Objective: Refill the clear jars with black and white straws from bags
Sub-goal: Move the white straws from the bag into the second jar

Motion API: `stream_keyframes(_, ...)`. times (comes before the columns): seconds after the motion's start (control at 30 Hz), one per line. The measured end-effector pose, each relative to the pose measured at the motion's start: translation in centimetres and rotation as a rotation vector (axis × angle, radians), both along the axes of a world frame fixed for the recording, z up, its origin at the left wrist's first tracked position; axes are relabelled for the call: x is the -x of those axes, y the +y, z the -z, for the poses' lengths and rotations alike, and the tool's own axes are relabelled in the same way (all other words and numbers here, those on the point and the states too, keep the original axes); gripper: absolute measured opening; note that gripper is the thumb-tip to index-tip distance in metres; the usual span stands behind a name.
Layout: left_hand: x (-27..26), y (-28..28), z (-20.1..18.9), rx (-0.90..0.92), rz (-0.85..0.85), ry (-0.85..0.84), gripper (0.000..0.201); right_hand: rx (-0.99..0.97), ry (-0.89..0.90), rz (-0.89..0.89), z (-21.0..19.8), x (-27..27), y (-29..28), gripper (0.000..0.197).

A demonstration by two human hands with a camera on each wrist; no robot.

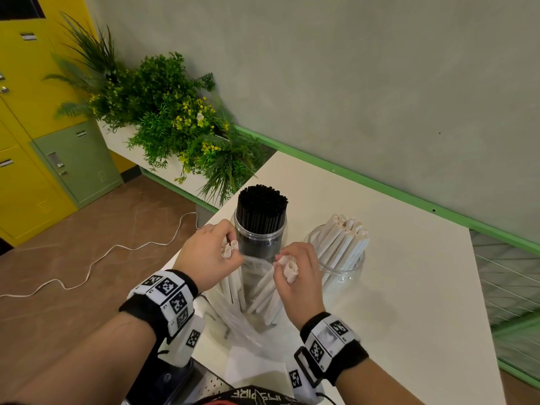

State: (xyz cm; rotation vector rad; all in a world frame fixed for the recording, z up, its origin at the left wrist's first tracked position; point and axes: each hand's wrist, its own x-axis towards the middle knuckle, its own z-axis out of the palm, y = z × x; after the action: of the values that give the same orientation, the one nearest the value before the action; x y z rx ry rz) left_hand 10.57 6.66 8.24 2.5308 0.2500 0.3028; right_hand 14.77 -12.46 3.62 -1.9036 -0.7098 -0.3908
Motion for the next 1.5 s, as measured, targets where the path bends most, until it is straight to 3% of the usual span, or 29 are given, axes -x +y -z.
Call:
stream_keyframes(0.27,-0.2,-0.2,-0.1,-0.012,0.018,-0.010,0.019,-0.028,0.164,0.004,-0.2,-0.4,-0.5,0.033)
stream_keyframes(0.5,-1.0,0.1,-0.2,-0.070,0.062,0.028,0.016,-0.282,0.245,0.007,-5.7,-2.0,-1.6,0.027)
stream_keyframes(0.73,-1.1,-0.5,-0.1,-0.092,0.108,-0.016,0.015,-0.422,0.073,0.102,-11.9,-3.3,-4.8,0.032)
stream_keyframes(1.03,-1.0,-0.3,0.2,-0.108,0.123,-0.022,0.011,-0.608,-0.139,0.399,-14.5,-5.3,-8.5,0.034)
stream_keyframes(1.17,-1.0,-0.2,0.2,-0.108,0.127,-0.029,0.011,-0.547,-0.180,0.424,-13.9,-5.3,-9.1,0.035)
stream_keyframes(1.37,-1.0,-0.2,0.3,-0.105,0.127,-0.023,0.011,-0.189,-0.307,0.370,-12.3,-5.0,-8.9,0.035)
stream_keyframes(1.5,-1.1,-0.2,0.4,-0.107,0.118,-0.018,0.011,-0.157,-0.291,0.402,-12.0,-5.0,-7.9,0.028)
